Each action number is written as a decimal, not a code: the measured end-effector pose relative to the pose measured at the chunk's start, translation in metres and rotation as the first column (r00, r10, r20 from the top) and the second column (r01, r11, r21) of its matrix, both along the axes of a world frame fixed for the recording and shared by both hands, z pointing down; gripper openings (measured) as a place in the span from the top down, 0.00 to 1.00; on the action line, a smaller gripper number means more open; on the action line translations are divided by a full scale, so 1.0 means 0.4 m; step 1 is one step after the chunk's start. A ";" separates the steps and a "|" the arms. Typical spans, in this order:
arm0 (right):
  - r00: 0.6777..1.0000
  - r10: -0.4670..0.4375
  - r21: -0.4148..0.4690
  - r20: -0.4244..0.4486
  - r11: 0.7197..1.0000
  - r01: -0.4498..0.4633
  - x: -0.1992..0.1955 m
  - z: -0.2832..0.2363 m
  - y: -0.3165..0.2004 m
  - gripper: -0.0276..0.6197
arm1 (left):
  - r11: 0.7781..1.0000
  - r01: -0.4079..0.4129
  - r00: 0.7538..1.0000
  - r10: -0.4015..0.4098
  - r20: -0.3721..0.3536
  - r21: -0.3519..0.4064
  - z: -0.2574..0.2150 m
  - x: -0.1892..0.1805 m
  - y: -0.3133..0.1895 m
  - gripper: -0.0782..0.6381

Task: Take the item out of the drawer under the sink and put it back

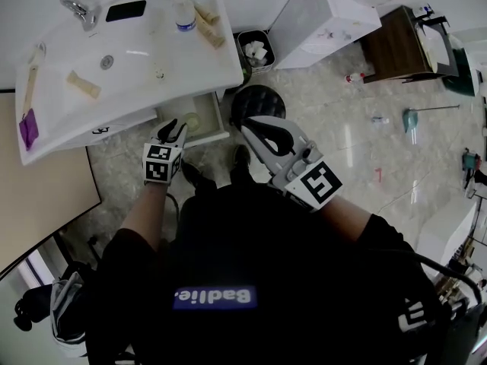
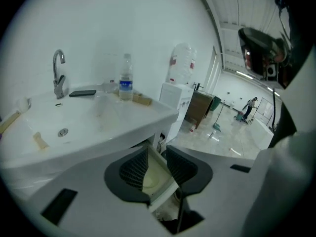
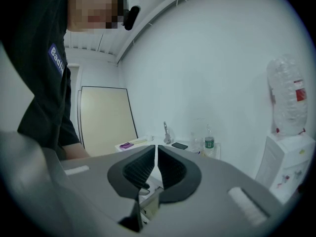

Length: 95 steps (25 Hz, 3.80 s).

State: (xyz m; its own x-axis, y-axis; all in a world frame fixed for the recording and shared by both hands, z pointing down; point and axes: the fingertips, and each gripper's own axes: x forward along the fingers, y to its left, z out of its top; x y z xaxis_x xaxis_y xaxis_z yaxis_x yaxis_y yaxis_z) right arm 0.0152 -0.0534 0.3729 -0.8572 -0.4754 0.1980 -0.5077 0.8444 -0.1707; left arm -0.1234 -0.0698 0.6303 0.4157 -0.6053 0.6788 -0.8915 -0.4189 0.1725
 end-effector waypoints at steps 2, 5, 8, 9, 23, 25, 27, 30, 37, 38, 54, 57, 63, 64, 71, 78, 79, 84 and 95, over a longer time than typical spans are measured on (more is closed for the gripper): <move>1.000 0.002 0.005 -0.007 1.000 -0.002 0.000 0.004 -0.005 0.96 | 0.998 -0.019 0.999 0.022 0.041 -0.055 0.062 -0.006 -0.001 0.75; 1.000 0.007 0.006 -0.028 1.000 -0.007 0.002 0.011 -0.010 0.96 | 0.991 -0.057 0.993 0.070 0.099 -0.124 0.142 -0.010 -0.007 0.74; 0.999 0.008 -0.001 -0.051 1.000 -0.008 0.012 0.020 -0.009 0.96 | 0.980 -0.066 0.985 0.094 0.144 -0.186 0.207 -0.017 -0.016 0.73; 0.998 0.009 -0.004 -0.058 1.000 -0.009 0.015 0.023 -0.008 0.96 | 0.977 -0.061 0.984 0.094 0.155 -0.205 0.227 -0.021 -0.018 0.73; 0.984 0.037 -0.071 -0.173 0.996 -0.050 0.085 0.091 -0.009 0.96 | 0.942 0.013 0.972 0.066 0.225 -0.334 0.451 -0.055 -0.055 0.72; 0.983 0.041 -0.085 -0.176 0.995 -0.057 0.094 0.103 -0.011 0.96 | 0.939 0.026 0.968 0.062 0.243 -0.344 0.477 -0.062 -0.058 0.72; 0.983 0.045 -0.102 -0.180 0.993 -0.064 0.105 0.114 -0.014 0.96 | 0.934 0.025 0.967 0.067 0.244 -0.357 0.493 -0.057 -0.060 0.72; 0.980 0.046 -0.121 -0.191 0.990 -0.070 0.119 0.132 -0.020 0.96 | 0.930 0.012 0.968 0.081 0.236 -0.367 0.511 -0.041 -0.071 0.72; 0.977 0.038 -0.162 -0.211 0.984 -0.073 0.141 0.173 -0.029 0.96 | 0.906 0.064 0.966 0.048 0.253 -0.417 0.592 -0.063 -0.064 0.72; 0.976 0.034 -0.170 -0.214 0.983 -0.071 0.144 0.180 -0.029 0.96 | 0.905 0.066 0.967 0.046 0.252 -0.421 0.600 -0.063 -0.065 0.72; 0.984 0.029 -0.169 -0.175 0.984 -0.059 0.152 0.170 -0.057 0.97 | 0.906 0.106 0.964 0.008 0.266 -0.410 0.550 -0.084 -0.063 0.86; 0.989 0.029 -0.163 -0.148 0.985 -0.053 0.140 0.153 -0.058 0.97 | 0.904 0.125 0.968 -0.022 0.248 -0.409 0.506 -0.090 -0.054 0.86; 0.996 0.021 -0.130 -0.092 0.991 -0.033 0.106 0.094 -0.049 0.97 | 0.939 0.079 0.978 -0.008 0.206 -0.336 0.372 -0.059 -0.040 0.86; 0.996 0.019 -0.124 -0.085 0.992 -0.029 0.101 0.085 -0.047 0.97 | 0.945 0.067 0.981 -0.003 0.195 -0.319 0.347 -0.051 -0.037 0.86; 1.000 0.000 -0.073 -0.030 0.997 -0.002 0.047 0.039 -0.038 0.97 | 0.984 0.067 0.996 -0.055 0.077 -0.166 0.134 -0.041 -0.026 0.86; 1.000 -0.012 -0.058 -0.002 0.998 0.012 0.000 0.018 -0.037 0.97 | 0.997 0.073 0.997 -0.073 0.014 -0.031 -0.068 -0.038 0.000 0.86; 1.000 -0.017 -0.052 -0.001 0.998 0.017 -0.006 0.012 -0.037 0.97 | 0.998 0.068 0.998 -0.068 0.005 -0.009 -0.099 -0.033 0.002 0.86; 0.999 -0.037 -0.040 0.002 0.998 0.037 -0.041 0.002 -0.025 0.97 | 0.992 0.067 0.996 -0.060 -0.070 0.110 -0.259 -0.027 0.015 0.86; 1.000 -0.005 -0.030 0.011 1.000 0.005 -0.087 -0.029 -0.056 0.97 | 0.921 0.093 0.974 -0.005 -0.228 0.378 -0.599 -0.033 0.054 0.86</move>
State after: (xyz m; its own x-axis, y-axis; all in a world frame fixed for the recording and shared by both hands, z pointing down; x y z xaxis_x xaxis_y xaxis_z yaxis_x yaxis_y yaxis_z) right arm -0.0196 -0.0760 0.3613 -0.8618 -0.4650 0.2024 -0.5014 0.8414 -0.2017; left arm -0.1365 -0.0482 0.3907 0.4898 -0.8238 0.2854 -0.8710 -0.4486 0.2002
